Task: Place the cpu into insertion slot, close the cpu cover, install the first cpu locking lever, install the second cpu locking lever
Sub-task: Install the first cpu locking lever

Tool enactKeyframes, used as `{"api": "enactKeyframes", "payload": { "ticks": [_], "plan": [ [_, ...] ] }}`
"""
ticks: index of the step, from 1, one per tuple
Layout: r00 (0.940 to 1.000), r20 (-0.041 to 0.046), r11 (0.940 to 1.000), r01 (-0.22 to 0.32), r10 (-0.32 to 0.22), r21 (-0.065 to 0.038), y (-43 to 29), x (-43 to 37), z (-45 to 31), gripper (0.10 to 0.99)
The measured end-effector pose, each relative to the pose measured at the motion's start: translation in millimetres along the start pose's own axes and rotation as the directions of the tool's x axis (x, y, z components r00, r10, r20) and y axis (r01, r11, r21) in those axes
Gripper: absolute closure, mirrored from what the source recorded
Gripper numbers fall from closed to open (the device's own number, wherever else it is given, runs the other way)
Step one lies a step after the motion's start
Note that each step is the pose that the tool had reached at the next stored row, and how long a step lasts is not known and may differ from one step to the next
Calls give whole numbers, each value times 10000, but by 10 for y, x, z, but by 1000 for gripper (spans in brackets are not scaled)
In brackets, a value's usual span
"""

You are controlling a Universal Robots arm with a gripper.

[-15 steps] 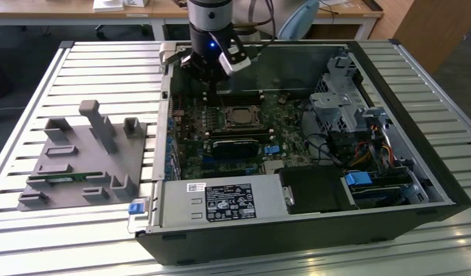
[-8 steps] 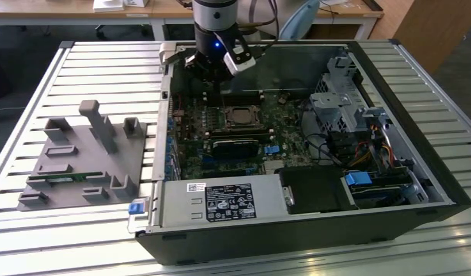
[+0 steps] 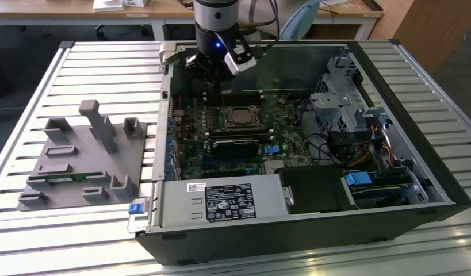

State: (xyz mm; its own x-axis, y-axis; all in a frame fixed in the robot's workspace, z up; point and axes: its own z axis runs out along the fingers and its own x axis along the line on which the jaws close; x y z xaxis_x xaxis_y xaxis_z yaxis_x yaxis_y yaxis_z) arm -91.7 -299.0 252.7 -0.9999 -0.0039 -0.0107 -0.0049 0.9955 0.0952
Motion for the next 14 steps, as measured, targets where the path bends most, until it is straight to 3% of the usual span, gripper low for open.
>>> {"api": "enactKeyframes", "payload": {
  "ticks": [14],
  "plan": [
    [10000,-1,10000,-1,1,-1,-1,-93,5,969]
  ]
}}
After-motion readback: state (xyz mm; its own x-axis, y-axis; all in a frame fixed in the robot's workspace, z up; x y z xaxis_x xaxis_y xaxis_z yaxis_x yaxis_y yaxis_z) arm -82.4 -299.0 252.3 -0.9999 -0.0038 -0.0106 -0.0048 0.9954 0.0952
